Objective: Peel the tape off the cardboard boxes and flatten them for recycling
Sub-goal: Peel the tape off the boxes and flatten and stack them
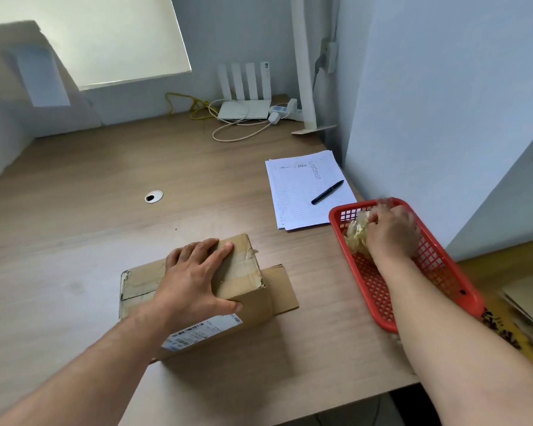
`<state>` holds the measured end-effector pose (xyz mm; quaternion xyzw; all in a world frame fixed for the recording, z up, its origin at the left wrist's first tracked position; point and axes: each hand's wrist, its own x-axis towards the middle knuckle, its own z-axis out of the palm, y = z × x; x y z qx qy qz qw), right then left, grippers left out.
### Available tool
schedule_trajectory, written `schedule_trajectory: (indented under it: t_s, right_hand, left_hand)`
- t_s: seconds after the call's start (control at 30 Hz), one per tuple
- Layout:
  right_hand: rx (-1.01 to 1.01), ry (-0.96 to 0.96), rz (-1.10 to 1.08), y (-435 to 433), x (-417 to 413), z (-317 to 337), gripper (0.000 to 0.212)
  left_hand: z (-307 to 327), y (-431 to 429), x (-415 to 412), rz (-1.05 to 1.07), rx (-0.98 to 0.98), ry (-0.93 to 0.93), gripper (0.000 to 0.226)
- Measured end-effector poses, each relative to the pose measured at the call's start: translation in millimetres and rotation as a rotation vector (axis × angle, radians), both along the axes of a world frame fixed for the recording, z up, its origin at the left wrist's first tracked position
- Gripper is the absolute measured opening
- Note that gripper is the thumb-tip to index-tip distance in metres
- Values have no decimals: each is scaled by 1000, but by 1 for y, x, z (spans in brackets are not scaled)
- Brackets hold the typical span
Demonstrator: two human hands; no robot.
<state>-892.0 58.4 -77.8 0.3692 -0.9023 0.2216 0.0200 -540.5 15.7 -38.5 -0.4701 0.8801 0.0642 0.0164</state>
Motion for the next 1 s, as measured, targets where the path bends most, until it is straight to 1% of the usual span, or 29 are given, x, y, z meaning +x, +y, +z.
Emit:
schedule_trajectory:
  t_s: [0.1,0.2,0.33,0.4,0.43,0.53,0.57,0.63,0.73,0.8,0.87,0.93,1.0]
  right_hand:
    - [158,28,68,-7,3,3,32]
    - [176,-85,56,-7,9,7,39]
    - [42,-220,22,-3,14,16,44]
    - [-60,-286,5,2,16,20,45]
    - [-117,-293,-3,6,17,22,43]
    - [-261,-215,-9,14,33,31,35]
    - [-292,-212,23,13,45,37,35]
    - [-315,-321,176,11,80,47,37]
    - [-242,-583,446,5,150,52,54]
    - [-158,-678,566,1,192,46,60]
    - [-92,-711,612,-3,223,37,57]
    - [-50,-684,628,-4,245,30,55]
    - [-34,-657,627,-3,257,26,55]
  left_hand:
    - [0,-1,0,4,0,-2,117]
    - [-1,-1,1,5,1,-3,117]
    - [-2,-2,1,-7,3,26,116]
    - [-2,-1,2,-15,6,40,116]
    - [-2,-1,2,-16,8,52,116]
    - [-1,0,3,-19,19,61,115]
    - [-1,0,3,-23,22,48,114]
    - [-1,1,4,-31,27,30,112]
    - [1,3,12,-58,14,29,112]
    - [3,6,18,-69,10,19,112]
    - [5,8,28,-75,15,5,113]
    - [6,9,41,-77,21,-10,114]
    - [6,8,64,-48,36,-13,122]
